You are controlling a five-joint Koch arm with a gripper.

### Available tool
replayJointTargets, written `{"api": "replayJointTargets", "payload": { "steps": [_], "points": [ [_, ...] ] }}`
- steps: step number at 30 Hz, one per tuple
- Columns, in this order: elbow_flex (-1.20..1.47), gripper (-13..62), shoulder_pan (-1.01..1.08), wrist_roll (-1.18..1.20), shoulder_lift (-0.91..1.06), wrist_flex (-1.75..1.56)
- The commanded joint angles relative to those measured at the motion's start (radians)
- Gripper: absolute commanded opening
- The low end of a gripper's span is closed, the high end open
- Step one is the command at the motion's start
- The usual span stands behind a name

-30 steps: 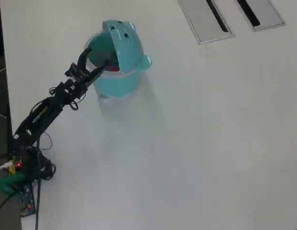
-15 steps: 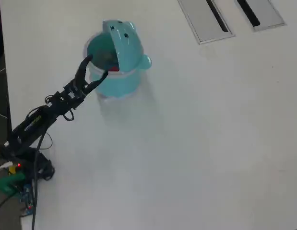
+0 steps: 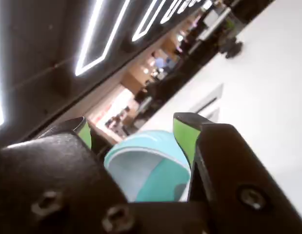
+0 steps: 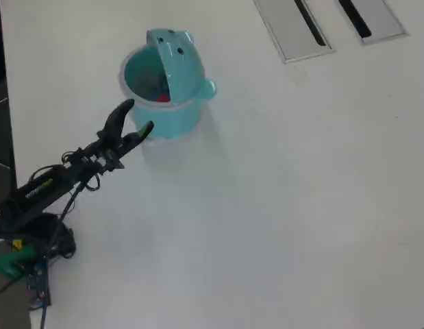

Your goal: Grasp RGB lego blocks and put them in the bin one by one.

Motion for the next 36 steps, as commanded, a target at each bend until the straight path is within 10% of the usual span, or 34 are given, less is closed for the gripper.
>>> {"api": "replayJointTargets", "payload": {
  "steps": [1,36],
  "points": [
    [-0.008,31.4,0.023,0.037,0.057,-0.138],
    [0.857,31.3,0.31,0.232,0.149,-0.793]
  ]
}}
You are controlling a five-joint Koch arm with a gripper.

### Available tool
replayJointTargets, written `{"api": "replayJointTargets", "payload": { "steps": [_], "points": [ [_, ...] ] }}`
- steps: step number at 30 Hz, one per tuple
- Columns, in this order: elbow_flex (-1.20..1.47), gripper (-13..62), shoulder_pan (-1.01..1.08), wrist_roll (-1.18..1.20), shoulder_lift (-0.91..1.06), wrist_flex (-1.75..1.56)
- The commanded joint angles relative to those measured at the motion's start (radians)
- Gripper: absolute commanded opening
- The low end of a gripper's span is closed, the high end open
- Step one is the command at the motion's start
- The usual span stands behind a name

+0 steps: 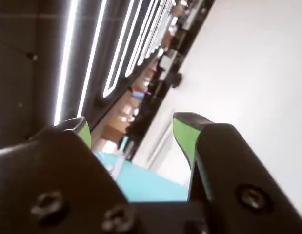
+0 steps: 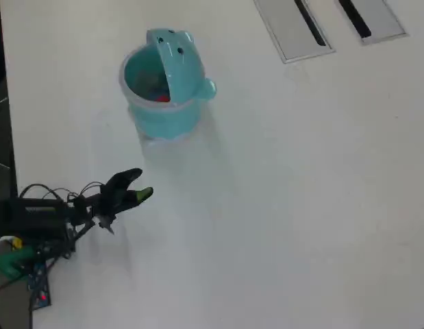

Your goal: Grasp RGB lego blocks and put them in the bin one by one.

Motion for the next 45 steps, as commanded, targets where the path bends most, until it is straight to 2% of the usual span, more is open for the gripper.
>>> {"api": "replayJointTargets", "payload": {
  "steps": [1,24,31,45],
  "points": [
    [0.006,31.3,-0.002,0.003,0.025,-0.137],
    [0.388,31.3,-0.009,0.003,0.095,-0.278],
    [0.394,31.7,0.041,0.058,0.095,-0.098],
    [0.394,34.6,0.046,0.02,0.091,0.267]
  ]
}}
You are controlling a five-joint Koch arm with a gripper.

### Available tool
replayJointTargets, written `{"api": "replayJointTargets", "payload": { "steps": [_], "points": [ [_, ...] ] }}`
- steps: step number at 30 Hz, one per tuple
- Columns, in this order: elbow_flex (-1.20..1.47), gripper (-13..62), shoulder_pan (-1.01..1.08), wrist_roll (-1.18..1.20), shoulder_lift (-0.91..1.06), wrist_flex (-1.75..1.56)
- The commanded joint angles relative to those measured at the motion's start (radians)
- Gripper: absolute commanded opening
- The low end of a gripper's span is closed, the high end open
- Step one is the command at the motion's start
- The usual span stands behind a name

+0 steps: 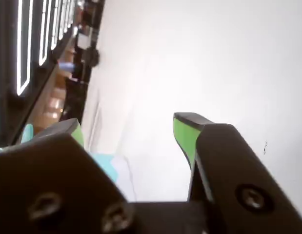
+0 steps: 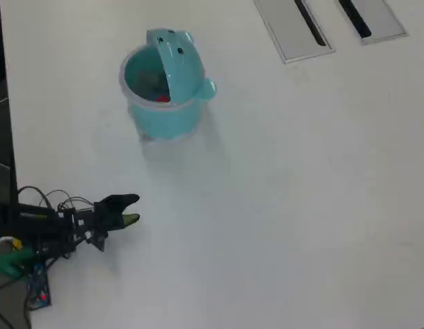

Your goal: Grasp RGB lego blocks and put them in the bin one by one.

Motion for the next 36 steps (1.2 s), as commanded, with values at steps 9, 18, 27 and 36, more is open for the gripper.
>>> {"api": "replayJointTargets", "payload": {
  "steps": [9,18,27,36],
  "points": [
    [0.075,34.7,-0.002,-0.015,0.009,0.206],
    [0.074,34.5,0.003,0.04,0.005,0.284],
    [0.074,34.5,-0.002,0.061,-0.002,0.367],
    [0.074,34.5,-0.005,0.074,0.002,0.373]
  ]
}}
